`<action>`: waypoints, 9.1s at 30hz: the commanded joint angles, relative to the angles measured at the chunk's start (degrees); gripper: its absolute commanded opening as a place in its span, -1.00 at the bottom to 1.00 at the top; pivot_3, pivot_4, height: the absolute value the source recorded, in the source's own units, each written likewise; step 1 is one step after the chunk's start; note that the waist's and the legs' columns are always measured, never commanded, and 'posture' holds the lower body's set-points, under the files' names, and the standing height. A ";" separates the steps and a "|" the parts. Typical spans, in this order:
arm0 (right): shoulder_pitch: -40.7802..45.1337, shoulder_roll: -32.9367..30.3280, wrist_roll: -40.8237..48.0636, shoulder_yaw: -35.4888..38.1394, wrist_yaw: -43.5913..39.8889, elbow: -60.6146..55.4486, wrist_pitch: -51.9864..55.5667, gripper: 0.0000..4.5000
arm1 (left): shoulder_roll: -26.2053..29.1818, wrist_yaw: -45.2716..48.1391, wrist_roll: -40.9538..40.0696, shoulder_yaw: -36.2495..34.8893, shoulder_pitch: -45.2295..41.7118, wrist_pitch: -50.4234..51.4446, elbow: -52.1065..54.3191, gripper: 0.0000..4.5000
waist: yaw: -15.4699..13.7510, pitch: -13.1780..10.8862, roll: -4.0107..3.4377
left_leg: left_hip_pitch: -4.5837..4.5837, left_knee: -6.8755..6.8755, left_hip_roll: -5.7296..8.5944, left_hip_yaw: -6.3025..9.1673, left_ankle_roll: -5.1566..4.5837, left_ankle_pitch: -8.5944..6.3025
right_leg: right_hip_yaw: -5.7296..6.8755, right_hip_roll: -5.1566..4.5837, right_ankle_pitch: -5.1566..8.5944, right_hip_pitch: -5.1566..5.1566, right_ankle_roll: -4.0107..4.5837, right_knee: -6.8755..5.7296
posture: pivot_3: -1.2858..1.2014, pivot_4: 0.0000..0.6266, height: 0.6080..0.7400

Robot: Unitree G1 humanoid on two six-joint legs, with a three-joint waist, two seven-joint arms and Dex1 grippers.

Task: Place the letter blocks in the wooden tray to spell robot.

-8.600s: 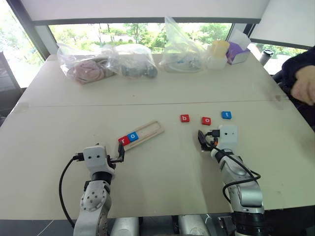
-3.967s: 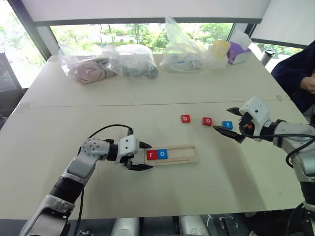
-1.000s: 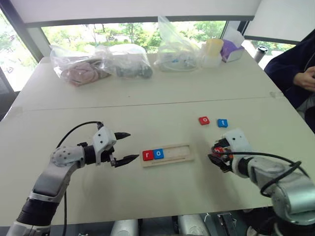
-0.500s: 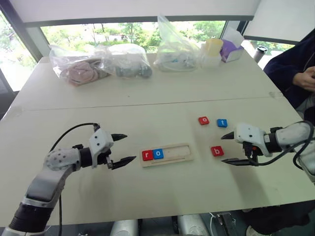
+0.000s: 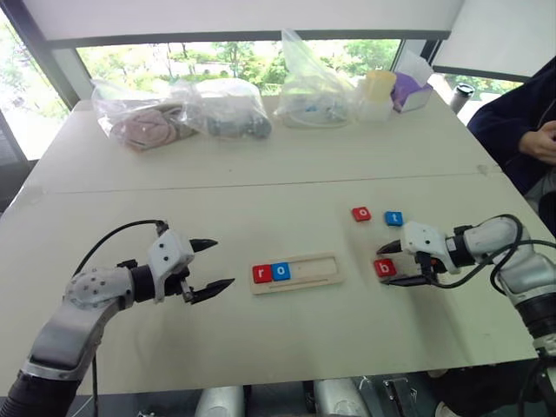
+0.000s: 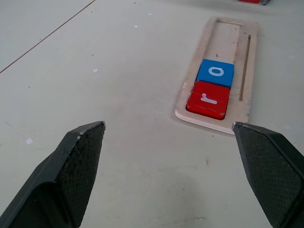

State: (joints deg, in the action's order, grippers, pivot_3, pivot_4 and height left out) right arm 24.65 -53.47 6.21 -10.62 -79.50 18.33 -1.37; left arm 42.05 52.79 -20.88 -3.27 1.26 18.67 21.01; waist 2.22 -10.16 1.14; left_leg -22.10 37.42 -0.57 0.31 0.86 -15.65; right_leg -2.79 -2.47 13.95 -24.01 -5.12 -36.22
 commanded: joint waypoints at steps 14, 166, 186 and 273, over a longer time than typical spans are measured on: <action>7.15 11.02 3.05 -5.68 0.32 -21.18 15.27 -0.49 | 0.30 -0.63 -1.19 -0.17 -1.65 1.12 2.95 1.00 | -0.06 -0.03 -0.05 | 0.13 -0.11 -0.01 0.16 0.01 0.00 | 0.02 -0.01 -0.08 0.09 -0.15 -0.01 | 0.03 -0.52 1.00; 1.31 8.22 5.02 -2.77 3.19 -20.46 15.92 -0.49 | -3.17 -2.17 0.78 2.48 -4.28 -0.85 1.12 1.00 | -1.62 -0.03 -0.06 | -0.20 0.09 0.04 0.05 0.01 0.01 | 0.05 -0.02 -0.06 -0.13 -0.12 -0.04 | 0.03 -0.52 1.00; 5.19 12.54 0.59 -6.69 3.38 -14.10 11.85 -0.49 | -3.32 -3.78 0.50 1.61 -1.98 0.16 3.64 1.00 | -1.46 -0.03 -0.06 | -0.20 0.10 0.05 0.06 0.01 0.01 | 0.05 -0.04 -0.07 -0.14 -0.13 -0.04 | 0.03 -0.52 1.00; -2.78 24.78 3.25 24.07 61.71 -20.42 57.32 0.99 | -6.50 -2.35 1.95 5.70 -7.63 -2.69 -2.14 1.00 | -1.27 0.08 -0.01 | -0.22 0.10 0.07 0.02 0.01 0.01 | 0.02 0.02 -0.09 -0.13 -0.14 -0.05 | 0.03 -0.52 1.00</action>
State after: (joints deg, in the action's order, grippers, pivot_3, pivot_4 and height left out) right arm 21.37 -29.41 9.56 12.50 -20.03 -2.32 53.91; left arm 35.35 50.16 -18.78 2.90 -5.78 16.96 18.09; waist 0.95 -10.08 1.13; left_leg -22.32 37.53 -0.50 0.32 0.88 -15.64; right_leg -2.77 -2.44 13.85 -24.14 -5.26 -36.28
